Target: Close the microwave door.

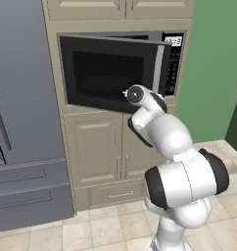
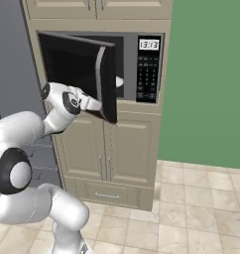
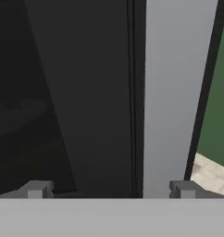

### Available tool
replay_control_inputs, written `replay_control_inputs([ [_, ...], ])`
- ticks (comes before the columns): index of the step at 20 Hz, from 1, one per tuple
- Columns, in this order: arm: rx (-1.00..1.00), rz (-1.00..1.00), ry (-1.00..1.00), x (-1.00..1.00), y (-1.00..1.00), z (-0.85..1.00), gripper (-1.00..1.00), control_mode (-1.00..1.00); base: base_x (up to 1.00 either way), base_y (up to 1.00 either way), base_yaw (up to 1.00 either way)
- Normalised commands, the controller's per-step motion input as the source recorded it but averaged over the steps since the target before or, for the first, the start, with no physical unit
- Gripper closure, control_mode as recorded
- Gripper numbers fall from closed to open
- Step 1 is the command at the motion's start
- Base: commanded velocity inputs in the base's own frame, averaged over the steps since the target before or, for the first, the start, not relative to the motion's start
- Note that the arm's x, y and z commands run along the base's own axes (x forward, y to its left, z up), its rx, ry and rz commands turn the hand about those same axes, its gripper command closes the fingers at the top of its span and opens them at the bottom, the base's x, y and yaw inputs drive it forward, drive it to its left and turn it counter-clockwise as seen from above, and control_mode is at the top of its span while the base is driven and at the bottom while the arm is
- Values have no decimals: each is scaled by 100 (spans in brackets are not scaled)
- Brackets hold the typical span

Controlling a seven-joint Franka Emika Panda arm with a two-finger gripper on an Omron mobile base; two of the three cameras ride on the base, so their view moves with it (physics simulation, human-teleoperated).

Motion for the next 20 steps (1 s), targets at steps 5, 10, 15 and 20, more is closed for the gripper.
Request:
replay_control_inputs([
  [5, 0, 23, -1, 49, -32, 28, -100, -100, 0, 0, 0],
  [10, 0, 18, 0, 37, -17, 37, -100, -100, 0, 0, 0],
  [15, 0, 17, 0, 46, -26, 40, -100, -100, 0, 0, 0],
  [20, 3, 18, 0, 62, -42, 31, -100, -100, 0, 0, 0],
])
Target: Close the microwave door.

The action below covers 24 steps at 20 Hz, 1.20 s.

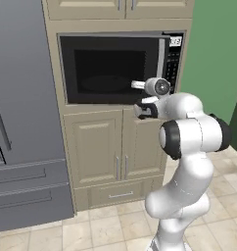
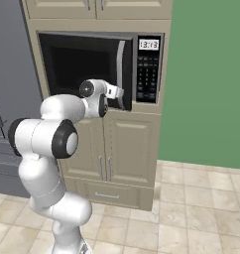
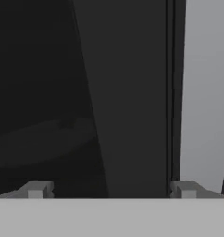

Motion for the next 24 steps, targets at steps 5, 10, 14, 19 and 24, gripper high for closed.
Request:
replay_control_inputs([
  [5, 2, 13, 0, 45, -37, 23, -100, -100, 0, 0, 0],
  [10, 0, 10, -1, 29, -30, 19, -100, -100, 0, 0, 0],
  [14, 0, 12, -1, 53, -39, 22, -100, -100, 0, 0, 0],
  [19, 0, 12, -6, 65, -33, 24, -100, -100, 0, 0, 0],
  [24, 0, 8, 0, 50, -25, 17, -100, -100, 0, 0, 0],
])
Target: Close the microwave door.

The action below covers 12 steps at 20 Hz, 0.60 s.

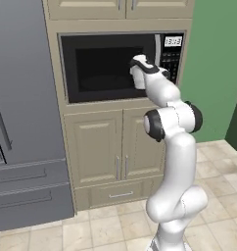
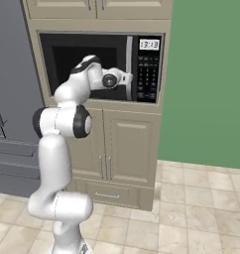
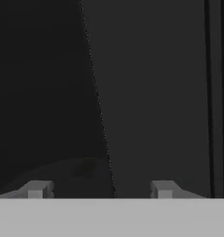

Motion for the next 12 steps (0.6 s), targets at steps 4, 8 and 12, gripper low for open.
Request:
replay_control_inputs([
  [4, 0, 4, 0, 36, -6, 13, -100, -100, 0, 0, 0],
  [8, 0, 0, 0, 4, -1, 25, -100, -100, 0, 0, 0],
  [12, 0, 0, 0, -17, -7, 60, -100, -100, 0, 0, 0],
])
